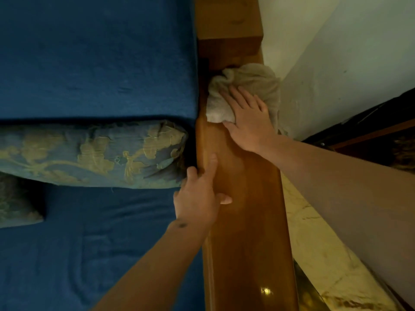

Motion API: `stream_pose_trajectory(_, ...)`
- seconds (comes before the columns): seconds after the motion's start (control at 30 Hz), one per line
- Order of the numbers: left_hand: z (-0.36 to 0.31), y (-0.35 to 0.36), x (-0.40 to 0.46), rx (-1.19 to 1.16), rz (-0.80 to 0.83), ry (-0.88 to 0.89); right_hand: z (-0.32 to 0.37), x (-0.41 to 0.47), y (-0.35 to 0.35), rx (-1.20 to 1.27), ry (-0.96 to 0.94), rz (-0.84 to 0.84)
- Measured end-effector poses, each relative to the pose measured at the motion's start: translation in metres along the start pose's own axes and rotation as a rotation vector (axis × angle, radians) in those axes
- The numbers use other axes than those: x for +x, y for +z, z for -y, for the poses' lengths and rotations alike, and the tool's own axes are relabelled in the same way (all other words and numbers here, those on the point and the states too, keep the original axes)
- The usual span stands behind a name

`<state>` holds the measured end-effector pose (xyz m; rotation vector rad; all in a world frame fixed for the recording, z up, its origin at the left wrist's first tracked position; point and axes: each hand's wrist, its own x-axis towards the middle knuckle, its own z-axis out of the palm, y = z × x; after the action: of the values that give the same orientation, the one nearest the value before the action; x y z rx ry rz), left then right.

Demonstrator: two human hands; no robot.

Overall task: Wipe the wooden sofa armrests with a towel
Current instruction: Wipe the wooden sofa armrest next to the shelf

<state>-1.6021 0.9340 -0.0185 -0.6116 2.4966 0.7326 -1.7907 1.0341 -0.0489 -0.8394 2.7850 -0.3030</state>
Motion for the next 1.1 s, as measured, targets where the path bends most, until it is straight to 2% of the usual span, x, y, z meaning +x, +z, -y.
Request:
stream_pose_trajectory(0.17, 0.003, 0.0, 0.0, -0.023, -0.068, -0.017, 0.009, -0.003, -0.001, 0.048, 0.009, 0.034)
stream_pose_trajectory(0.27, 0.009, 0.023, -0.033, -0.184, -0.18, 0.009, 0.016, -0.047, 0.006, 0.046, -0.057, 0.069)
stream_pose_trajectory(0.37, 0.015, 0.062, -0.1, -0.332, -0.266, -0.024, 0.022, -0.118, 0.015, 0.036, -0.114, 0.132)
stream_pose_trajectory(0.53, 0.013, 0.136, -0.239, -0.366, -0.273, -0.215, 0.039, -0.261, 0.036, 0.03, -0.206, 0.241)
stream_pose_trajectory(0.63, 0.012, 0.157, -0.28, -0.455, -0.274, -0.353, 0.043, -0.331, 0.053, 0.005, -0.235, 0.25)
stream_pose_trajectory(0.77, 0.003, 0.177, -0.361, -0.559, -0.307, -0.494, 0.064, -0.452, 0.059, 0.052, -0.287, 0.344)
stream_pose_trajectory(0.93, -0.002, 0.179, -0.422, -0.651, -0.303, -0.545, 0.091, -0.528, 0.059, 0.263, -0.089, 0.553)
stream_pose_trajectory(1.03, -0.004, 0.175, -0.451, -0.649, -0.271, -0.564, 0.111, -0.538, 0.039, 0.748, 0.176, 0.72)
stream_pose_trajectory(1.1, 0.0, 0.164, -0.468, -0.686, -0.319, -0.608, 0.124, -0.531, 0.015, 1.087, 0.416, 0.796)
